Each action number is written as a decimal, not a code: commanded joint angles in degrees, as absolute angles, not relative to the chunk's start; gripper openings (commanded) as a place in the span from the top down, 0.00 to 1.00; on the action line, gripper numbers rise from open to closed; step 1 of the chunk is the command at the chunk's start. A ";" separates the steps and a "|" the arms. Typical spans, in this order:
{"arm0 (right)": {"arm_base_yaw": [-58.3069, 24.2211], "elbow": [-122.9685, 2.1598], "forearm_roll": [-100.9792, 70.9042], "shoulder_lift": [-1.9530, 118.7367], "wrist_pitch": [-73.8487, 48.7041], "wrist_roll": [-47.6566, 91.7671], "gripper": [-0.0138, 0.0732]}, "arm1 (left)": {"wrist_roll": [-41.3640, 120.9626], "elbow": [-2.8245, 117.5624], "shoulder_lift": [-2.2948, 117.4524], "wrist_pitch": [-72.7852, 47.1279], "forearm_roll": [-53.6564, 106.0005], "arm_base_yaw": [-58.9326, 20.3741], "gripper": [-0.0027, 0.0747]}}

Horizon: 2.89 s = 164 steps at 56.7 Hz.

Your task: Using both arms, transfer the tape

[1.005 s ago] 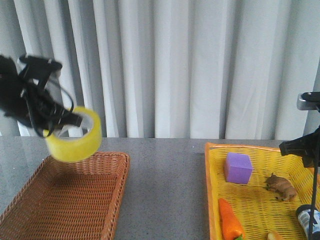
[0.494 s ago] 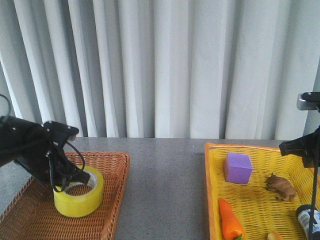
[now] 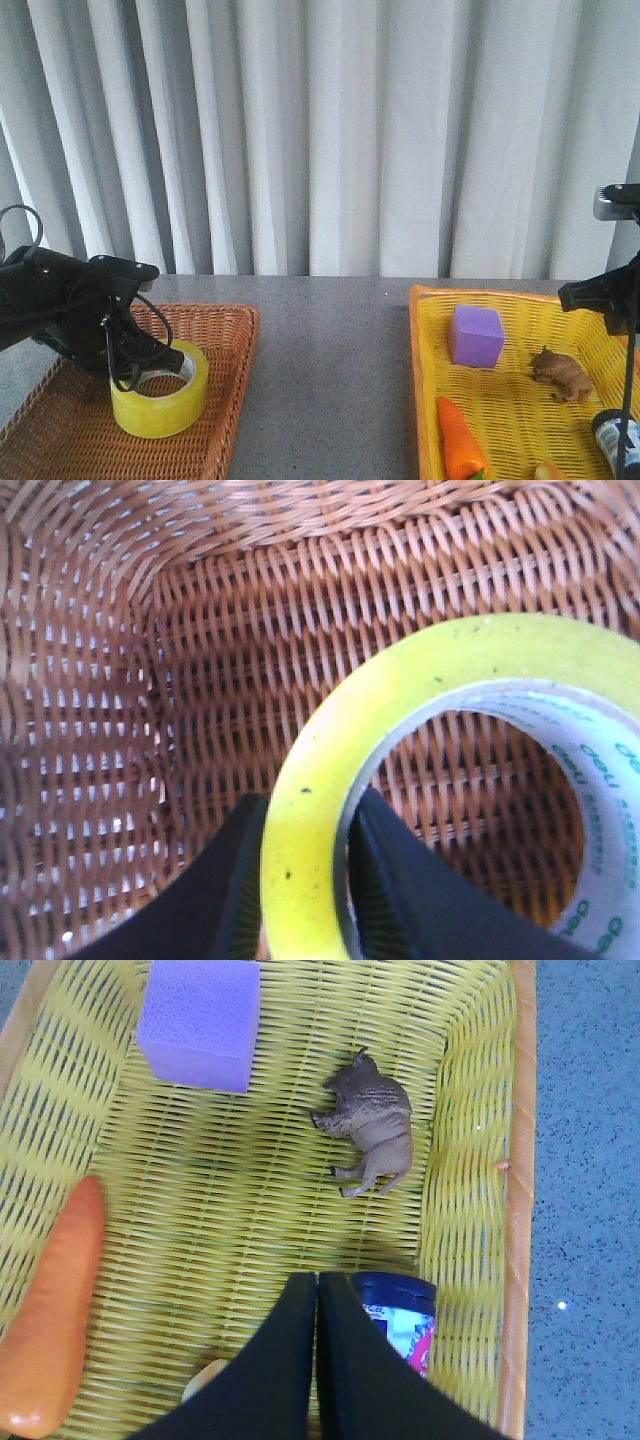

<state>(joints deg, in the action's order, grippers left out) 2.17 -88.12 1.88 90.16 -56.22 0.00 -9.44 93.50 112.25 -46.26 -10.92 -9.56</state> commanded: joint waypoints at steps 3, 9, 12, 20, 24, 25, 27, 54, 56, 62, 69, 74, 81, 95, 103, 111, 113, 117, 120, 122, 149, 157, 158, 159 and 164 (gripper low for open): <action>2.53 -89.51 2.09 87.70 -53.61 0.60 0.85 | -10.27 95.40 108.59 -44.60 -13.76 -9.80 0.90; 2.53 -89.51 2.09 87.70 -53.61 0.60 0.85 | -10.33 95.40 108.59 -45.23 -14.73 -9.80 0.85; 2.53 -89.51 2.09 87.70 -53.61 0.60 0.85 | -10.40 95.40 108.59 -45.36 -14.73 -9.80 0.82; 2.53 -89.51 2.09 87.70 -53.61 0.60 0.85 | -10.86 95.40 108.59 -46.36 -14.68 -9.80 0.72; 2.53 -89.51 2.09 87.70 -53.61 0.60 0.85 | -10.86 95.40 108.59 -47.00 -14.68 -9.80 0.66; 2.53 -89.51 2.09 87.70 -53.61 0.60 0.85 | -10.86 95.40 108.59 -47.00 -14.68 -9.80 0.64; 2.53 -89.51 2.09 87.70 -53.61 0.60 0.85 | -10.86 95.40 108.59 -47.16 -14.68 -9.80 0.61; 2.53 -89.51 2.09 87.70 -53.61 0.60 0.85 | -9.59 95.57 107.93 -48.50 -10.53 -9.80 0.44; 2.53 -89.51 2.09 87.70 -53.61 0.60 0.85 | -9.29 95.57 107.39 -48.69 -9.96 -9.80 0.44; 2.53 -89.51 2.09 87.70 -53.61 0.60 0.85 | -9.29 95.65 105.42 -48.03 -9.72 -9.80 0.44; 2.53 -89.51 2.09 87.70 -53.71 0.60 0.85 | -9.29 96.88 101.87 -47.56 -9.77 -9.80 0.44; 2.53 -89.51 2.09 87.70 -53.71 0.60 0.85 | -9.29 99.68 99.22 -48.78 -9.51 -9.80 0.44; 2.53 -89.51 2.09 87.70 -53.64 0.60 0.85 | -9.29 105.34 95.53 -52.58 -8.42 -9.80 0.44; 2.53 -89.51 2.09 87.70 -53.64 0.60 0.85 | -5.13 111.42 85.43 -56.47 -7.31 -9.80 0.60; 2.53 -89.51 2.09 87.70 -53.64 0.60 0.85 | -3.70 111.42 79.18 -56.58 -5.08 -9.80 0.81; 2.53 -89.51 2.09 87.70 -53.64 0.60 0.85 | -3.70 111.42 74.52 -56.83 -4.56 -9.80 0.98; 2.53 -89.51 2.09 87.70 -53.64 0.60 0.85 | -3.70 111.42 73.73 -56.85 -4.56 -9.80 0.98; 2.53 -89.51 2.09 87.70 -53.64 0.60 0.85 | -3.70 111.42 72.48 -56.85 -4.56 -9.80 0.97; 2.53 -89.51 2.09 87.70 -53.64 0.60 0.85 | -3.75 111.42 71.98 -56.60 -4.56 -9.80 0.97; 2.53 -89.51 2.09 87.70 -53.64 0.60 0.85 | -3.75 111.42 71.77 -56.36 -4.56 -9.80 0.97; 2.53 -89.51 2.09 87.70 -53.64 0.60 0.85 | -3.91 111.42 71.56 -56.62 -4.29 -9.80 0.97; 2.53 -89.51 2.09 87.70 -53.64 0.60 0.85 | -3.91 111.42 71.56 -56.62 -4.29 -9.80 0.97; 2.53 -89.51 2.09 87.70 -53.64 0.60 0.85 | -3.91 111.42 71.56 -56.62 -4.29 -9.80 0.97; 2.53 -89.51 2.09 87.70 -53.64 0.60 0.85 | -3.91 111.42 71.56 -56.62 -4.29 -9.80 0.97; 2.53 -89.51 2.09 87.70 -53.64 0.60 0.85 | -3.91 111.36 71.56 -56.62 -4.20 -9.80 0.97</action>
<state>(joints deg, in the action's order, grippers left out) 2.17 -88.12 1.88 90.16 -56.22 0.00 -3.72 110.04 72.60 -60.31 -4.51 -9.56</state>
